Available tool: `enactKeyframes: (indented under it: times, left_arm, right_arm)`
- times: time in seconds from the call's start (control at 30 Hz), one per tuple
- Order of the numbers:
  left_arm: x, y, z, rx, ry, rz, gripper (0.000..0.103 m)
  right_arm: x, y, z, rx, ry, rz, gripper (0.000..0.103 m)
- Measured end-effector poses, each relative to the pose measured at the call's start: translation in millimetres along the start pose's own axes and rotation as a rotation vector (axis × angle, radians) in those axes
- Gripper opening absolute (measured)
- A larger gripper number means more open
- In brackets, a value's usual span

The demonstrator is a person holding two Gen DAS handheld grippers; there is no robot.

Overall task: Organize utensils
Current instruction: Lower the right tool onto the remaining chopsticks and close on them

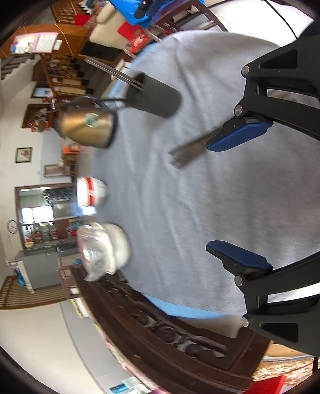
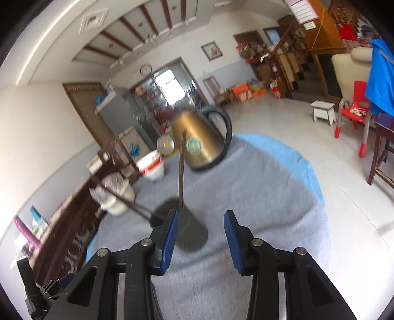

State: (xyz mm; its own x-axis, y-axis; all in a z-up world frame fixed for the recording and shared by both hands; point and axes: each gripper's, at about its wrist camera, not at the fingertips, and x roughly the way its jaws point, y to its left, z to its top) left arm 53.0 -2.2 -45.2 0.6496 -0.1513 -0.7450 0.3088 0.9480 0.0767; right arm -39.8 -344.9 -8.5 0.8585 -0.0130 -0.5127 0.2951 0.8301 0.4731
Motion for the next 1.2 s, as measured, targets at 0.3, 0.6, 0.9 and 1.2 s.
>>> enactKeyframes:
  times: [0.3, 0.6, 0.9, 1.2]
  left_arm:
    - [11, 20, -32, -0.039, 0.066, 0.045, 0.076]
    - [10, 18, -29, -0.033, 0.046, 0.027, 0.076]
    - [16, 16, -31, -0.040, 0.058, -0.014, 0.076]
    - [19, 26, -31, -0.066, 0.065, -0.025, 0.076]
  right_arm:
    - [25, 25, -37, -0.061, 0.145, 0.059, 0.042]
    - [46, 58, -70, -0.131, 0.265, 0.112, 0.042]
    - [61, 82, -86, -0.180, 0.347, 0.142, 0.042]
    - [72, 99, -97, -0.204, 0.405, 0.164, 0.047]
